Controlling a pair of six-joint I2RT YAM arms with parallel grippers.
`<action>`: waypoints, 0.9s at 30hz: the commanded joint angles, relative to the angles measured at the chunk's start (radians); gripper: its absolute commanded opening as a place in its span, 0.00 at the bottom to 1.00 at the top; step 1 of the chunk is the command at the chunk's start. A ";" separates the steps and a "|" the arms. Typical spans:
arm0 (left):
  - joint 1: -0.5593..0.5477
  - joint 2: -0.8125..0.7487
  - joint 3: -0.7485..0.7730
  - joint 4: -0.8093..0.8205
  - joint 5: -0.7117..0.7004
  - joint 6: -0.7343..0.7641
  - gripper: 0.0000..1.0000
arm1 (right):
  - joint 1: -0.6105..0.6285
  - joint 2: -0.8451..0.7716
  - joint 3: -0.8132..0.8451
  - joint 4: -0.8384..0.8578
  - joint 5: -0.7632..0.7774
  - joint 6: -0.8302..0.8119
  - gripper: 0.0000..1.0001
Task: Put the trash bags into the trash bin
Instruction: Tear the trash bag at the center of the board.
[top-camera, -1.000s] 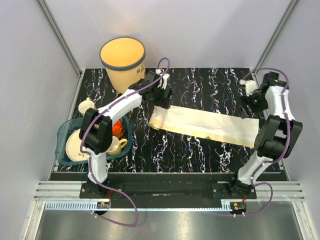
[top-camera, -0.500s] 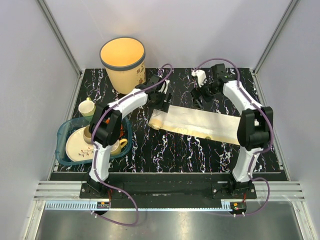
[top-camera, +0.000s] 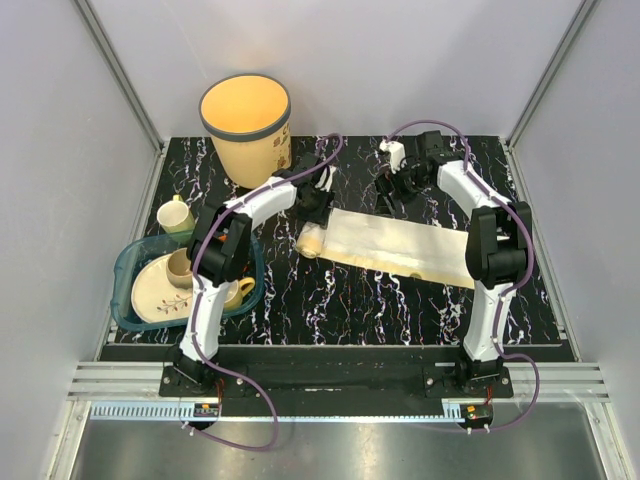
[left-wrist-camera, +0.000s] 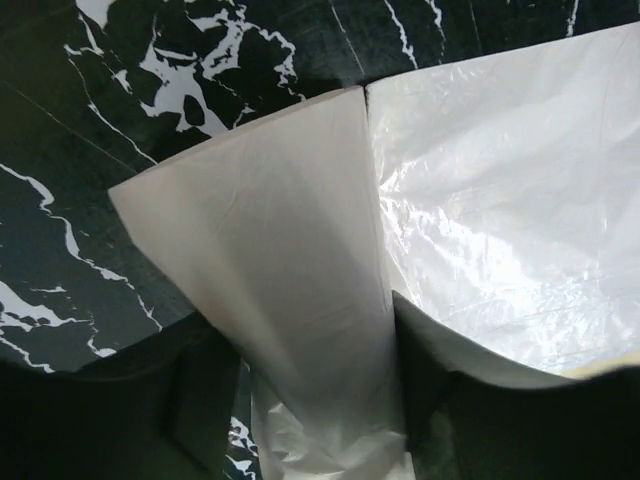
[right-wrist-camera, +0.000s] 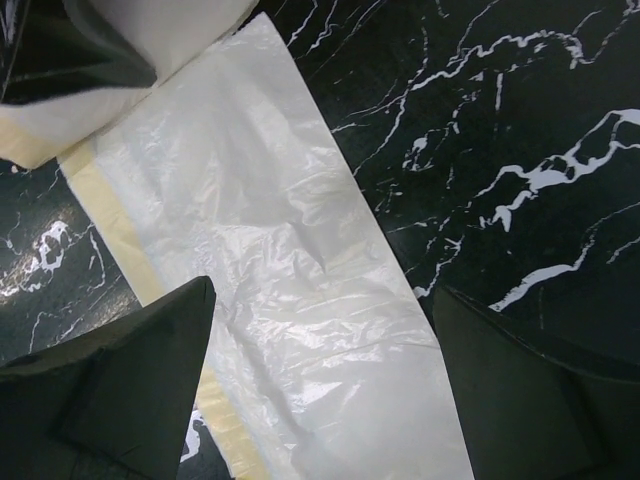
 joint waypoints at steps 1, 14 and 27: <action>0.007 -0.001 0.022 0.028 0.099 0.072 0.46 | 0.002 -0.042 -0.022 -0.006 -0.082 -0.040 1.00; 0.030 -0.282 -0.240 0.109 0.422 0.385 0.00 | -0.046 -0.194 -0.218 0.083 -0.366 -0.310 1.00; 0.055 -0.557 -0.343 0.240 0.735 0.491 0.00 | -0.026 -0.398 -0.309 0.127 -0.509 -0.391 1.00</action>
